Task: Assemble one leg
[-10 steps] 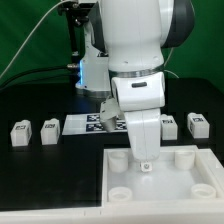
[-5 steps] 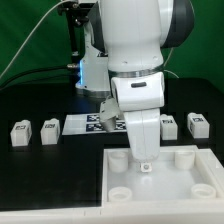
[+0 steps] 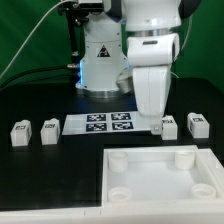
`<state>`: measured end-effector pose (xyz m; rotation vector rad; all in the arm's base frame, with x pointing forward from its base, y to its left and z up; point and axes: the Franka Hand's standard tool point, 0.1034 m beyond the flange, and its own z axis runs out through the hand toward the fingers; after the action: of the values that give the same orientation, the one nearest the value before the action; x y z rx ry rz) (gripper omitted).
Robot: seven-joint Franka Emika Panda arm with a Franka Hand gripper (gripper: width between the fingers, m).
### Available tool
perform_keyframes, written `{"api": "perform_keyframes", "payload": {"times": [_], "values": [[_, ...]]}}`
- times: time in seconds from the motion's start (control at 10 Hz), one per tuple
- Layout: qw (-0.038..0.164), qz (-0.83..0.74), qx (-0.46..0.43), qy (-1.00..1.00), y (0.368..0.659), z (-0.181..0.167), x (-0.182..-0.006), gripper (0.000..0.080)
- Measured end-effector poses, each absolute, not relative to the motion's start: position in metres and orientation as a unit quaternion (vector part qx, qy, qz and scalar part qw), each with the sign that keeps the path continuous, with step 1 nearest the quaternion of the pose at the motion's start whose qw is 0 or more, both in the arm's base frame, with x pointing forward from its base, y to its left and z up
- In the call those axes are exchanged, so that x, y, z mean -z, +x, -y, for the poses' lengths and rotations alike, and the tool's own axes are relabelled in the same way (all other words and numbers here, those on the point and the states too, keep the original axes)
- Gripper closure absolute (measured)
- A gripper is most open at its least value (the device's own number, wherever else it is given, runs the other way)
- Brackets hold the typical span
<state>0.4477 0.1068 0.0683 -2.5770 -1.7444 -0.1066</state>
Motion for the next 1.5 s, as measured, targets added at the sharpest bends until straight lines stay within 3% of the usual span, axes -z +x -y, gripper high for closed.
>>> {"api": "perform_keyframes", "payload": {"times": [0.3,0.7,1.1,1.4,1.5], "values": [[0.029,0.379,0.042,-0.924,0.436,-0.147,-0.077,0.0151],[0.051,0.166,0.040,-0.984,0.435,-0.153,-0.073,0.0151],[0.073,-0.069,0.018,-0.995,0.403,-0.203,-0.061,0.0151],[0.070,-0.049,0.012,-0.996,0.403,-0.201,-0.060,0.0151],[0.061,-0.042,-0.030,-0.997,0.396,-0.195,-0.056,0.0151]]}}
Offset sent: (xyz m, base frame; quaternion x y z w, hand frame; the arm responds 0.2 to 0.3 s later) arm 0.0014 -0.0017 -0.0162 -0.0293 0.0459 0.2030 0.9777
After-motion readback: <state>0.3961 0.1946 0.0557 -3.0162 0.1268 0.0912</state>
